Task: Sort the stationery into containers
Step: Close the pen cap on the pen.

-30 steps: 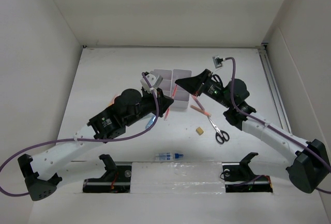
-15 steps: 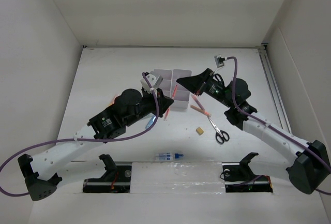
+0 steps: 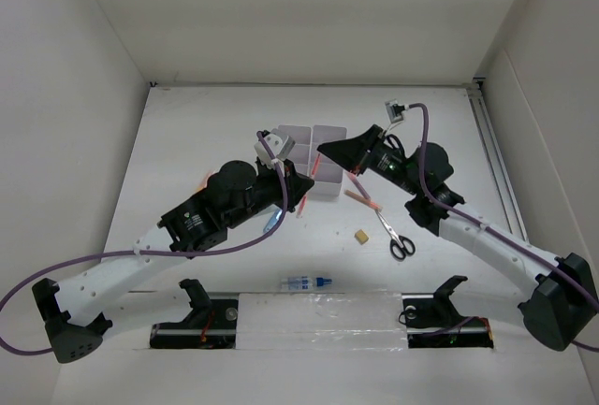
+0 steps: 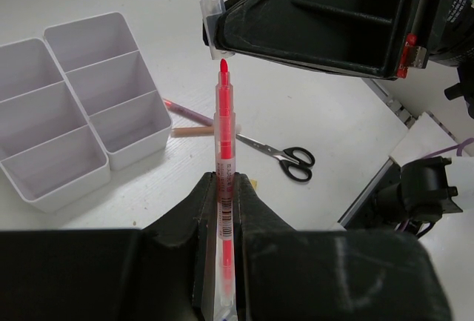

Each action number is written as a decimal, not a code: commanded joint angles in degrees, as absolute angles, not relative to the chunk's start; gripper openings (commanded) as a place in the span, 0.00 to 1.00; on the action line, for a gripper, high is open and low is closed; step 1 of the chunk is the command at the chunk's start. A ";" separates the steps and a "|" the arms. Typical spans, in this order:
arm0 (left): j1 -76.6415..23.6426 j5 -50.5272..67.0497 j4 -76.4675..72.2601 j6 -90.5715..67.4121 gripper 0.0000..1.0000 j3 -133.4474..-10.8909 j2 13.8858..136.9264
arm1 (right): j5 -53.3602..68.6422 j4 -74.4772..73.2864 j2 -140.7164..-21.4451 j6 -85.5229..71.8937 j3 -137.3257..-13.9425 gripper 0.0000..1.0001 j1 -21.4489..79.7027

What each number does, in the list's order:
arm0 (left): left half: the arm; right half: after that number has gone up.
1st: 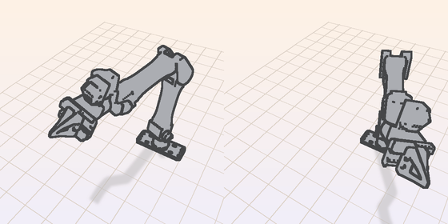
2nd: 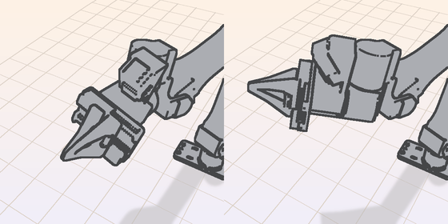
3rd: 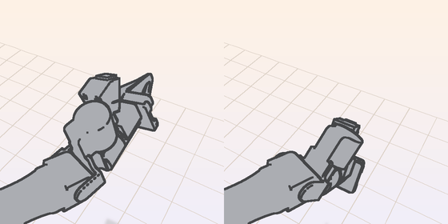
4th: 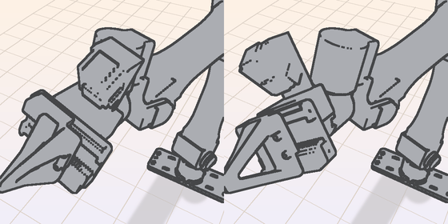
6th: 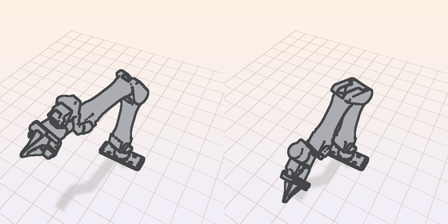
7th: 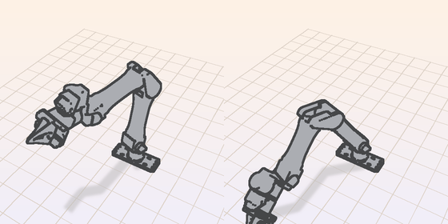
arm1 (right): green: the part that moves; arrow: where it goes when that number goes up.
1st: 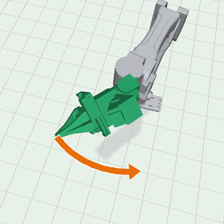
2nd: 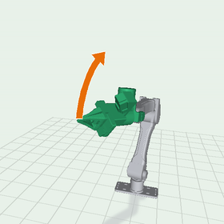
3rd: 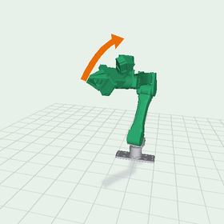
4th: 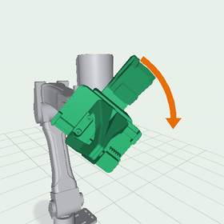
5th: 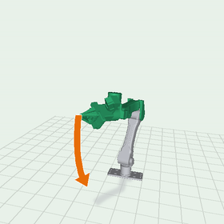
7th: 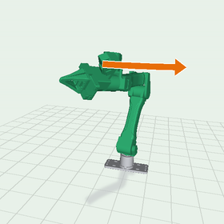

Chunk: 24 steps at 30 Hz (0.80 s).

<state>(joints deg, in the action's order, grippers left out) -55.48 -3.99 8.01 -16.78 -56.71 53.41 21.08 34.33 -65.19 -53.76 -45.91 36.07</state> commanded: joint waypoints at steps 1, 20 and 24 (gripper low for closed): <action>-55.37 -4.57 6.94 -16.08 0.00 -59.06 53.09 | 21.88 38.58 -63.63 -53.35 -46.93 0.00 37.08; -55.37 -4.57 6.94 -16.08 0.00 -59.06 51.94 | 20.13 39.29 -63.63 -52.82 -45.18 0.00 37.09; -55.37 -4.57 6.94 -16.08 0.00 -59.06 51.94 | 20.13 39.29 -64.16 -52.82 -45.18 0.00 36.47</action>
